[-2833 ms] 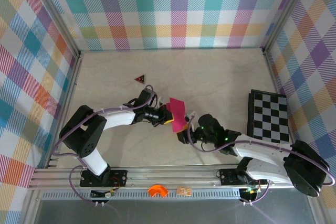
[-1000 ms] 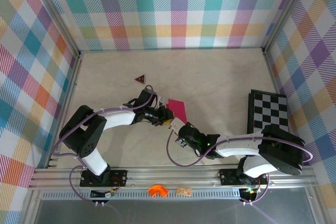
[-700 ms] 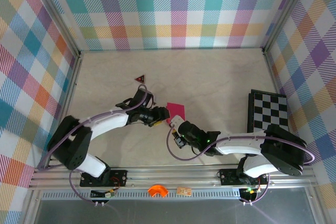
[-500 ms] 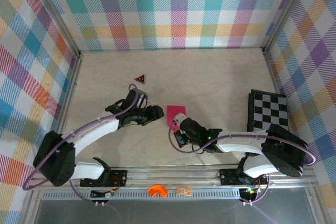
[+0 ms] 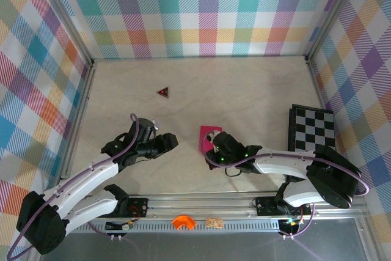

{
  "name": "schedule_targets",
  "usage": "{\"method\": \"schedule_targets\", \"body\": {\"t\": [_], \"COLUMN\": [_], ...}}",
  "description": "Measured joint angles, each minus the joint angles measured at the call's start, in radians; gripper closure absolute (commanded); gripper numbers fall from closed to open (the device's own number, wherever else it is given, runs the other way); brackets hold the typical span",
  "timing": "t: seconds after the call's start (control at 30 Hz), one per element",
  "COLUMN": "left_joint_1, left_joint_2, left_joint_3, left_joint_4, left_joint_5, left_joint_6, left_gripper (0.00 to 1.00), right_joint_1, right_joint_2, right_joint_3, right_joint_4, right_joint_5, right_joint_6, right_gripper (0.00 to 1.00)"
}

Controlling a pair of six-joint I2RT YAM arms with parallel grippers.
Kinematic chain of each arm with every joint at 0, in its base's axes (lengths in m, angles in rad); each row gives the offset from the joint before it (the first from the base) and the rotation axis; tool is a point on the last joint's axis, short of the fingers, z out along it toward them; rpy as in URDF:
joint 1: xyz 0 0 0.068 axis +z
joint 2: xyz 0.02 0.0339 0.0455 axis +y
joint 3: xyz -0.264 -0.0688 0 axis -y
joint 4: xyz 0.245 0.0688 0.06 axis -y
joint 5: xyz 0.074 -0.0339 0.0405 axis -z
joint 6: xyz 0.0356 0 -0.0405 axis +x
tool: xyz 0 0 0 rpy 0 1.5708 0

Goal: Fold a paper plane with a square sheet of paper (pick it up from the middle)

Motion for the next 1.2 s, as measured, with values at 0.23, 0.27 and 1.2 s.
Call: {"method": "schedule_targets", "body": {"t": [0.23,0.27,1.2], "left_joint_1": [0.023,0.032,0.143], "left_joint_2": [0.064,0.068,0.7], "left_joint_3": [0.076,0.076,0.303], "left_joint_4": [0.004,0.018,0.379], "left_joint_5": [-0.027,-0.026,0.327], "left_joint_6": [0.034,0.033,0.052], "left_gripper": [0.46,0.47,0.82], "right_joint_1": [-0.049,-0.058,-0.117], "right_joint_2": [0.044,0.053,0.002], "right_joint_3": [0.013,0.017,-0.097], "right_joint_4": [0.022,0.022,0.131], "right_joint_5": [-0.115,-0.134,-0.328], "right_joint_6": [0.026,0.029,0.066], "right_gripper": [0.95,0.95,0.96]}}
